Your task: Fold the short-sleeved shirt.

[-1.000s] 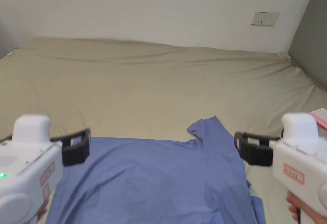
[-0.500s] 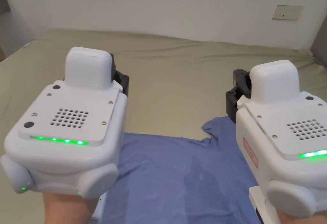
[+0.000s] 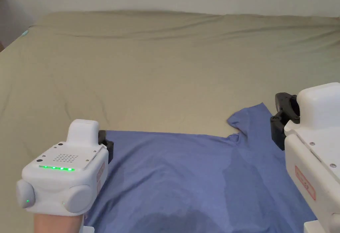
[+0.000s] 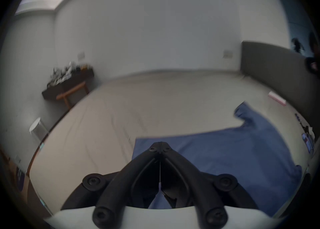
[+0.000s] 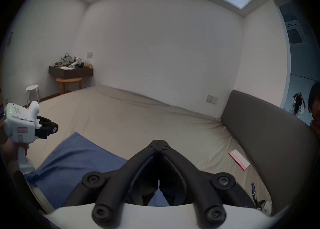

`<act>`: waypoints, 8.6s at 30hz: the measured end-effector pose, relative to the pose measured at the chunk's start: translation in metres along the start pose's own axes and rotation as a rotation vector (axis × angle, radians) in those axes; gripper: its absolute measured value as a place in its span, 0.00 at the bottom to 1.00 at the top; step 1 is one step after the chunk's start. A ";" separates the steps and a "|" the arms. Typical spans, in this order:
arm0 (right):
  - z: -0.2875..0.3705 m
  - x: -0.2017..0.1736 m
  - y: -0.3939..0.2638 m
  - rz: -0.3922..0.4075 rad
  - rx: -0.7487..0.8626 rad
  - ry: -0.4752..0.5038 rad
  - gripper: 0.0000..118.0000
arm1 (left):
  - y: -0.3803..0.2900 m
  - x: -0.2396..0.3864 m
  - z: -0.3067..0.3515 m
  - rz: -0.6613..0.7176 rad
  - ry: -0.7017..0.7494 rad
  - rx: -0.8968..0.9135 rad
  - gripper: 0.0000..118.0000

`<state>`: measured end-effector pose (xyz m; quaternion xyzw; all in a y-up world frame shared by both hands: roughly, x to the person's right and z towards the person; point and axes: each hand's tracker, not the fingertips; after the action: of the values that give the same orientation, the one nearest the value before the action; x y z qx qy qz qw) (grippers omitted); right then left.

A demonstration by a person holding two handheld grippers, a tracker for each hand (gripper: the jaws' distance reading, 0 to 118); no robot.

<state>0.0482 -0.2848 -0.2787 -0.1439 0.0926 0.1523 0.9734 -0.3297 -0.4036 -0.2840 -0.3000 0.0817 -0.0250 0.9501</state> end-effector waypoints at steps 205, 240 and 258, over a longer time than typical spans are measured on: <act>0.084 0.074 -0.120 -0.182 -0.406 0.018 0.89 | -0.063 -0.039 0.139 0.038 -0.082 -0.042 0.97; 0.128 -0.029 0.016 0.026 0.073 -0.008 0.02 | -0.010 0.009 0.201 -0.071 0.015 0.258 0.08; 0.124 0.010 -0.059 0.008 -0.184 -0.052 0.02 | -0.187 -0.069 0.106 0.118 0.057 -0.526 0.41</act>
<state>0.0934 -0.2980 -0.1492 -0.2284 0.0533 0.1677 0.9575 -0.3790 -0.4905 -0.0814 -0.5304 0.1295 0.0443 0.8367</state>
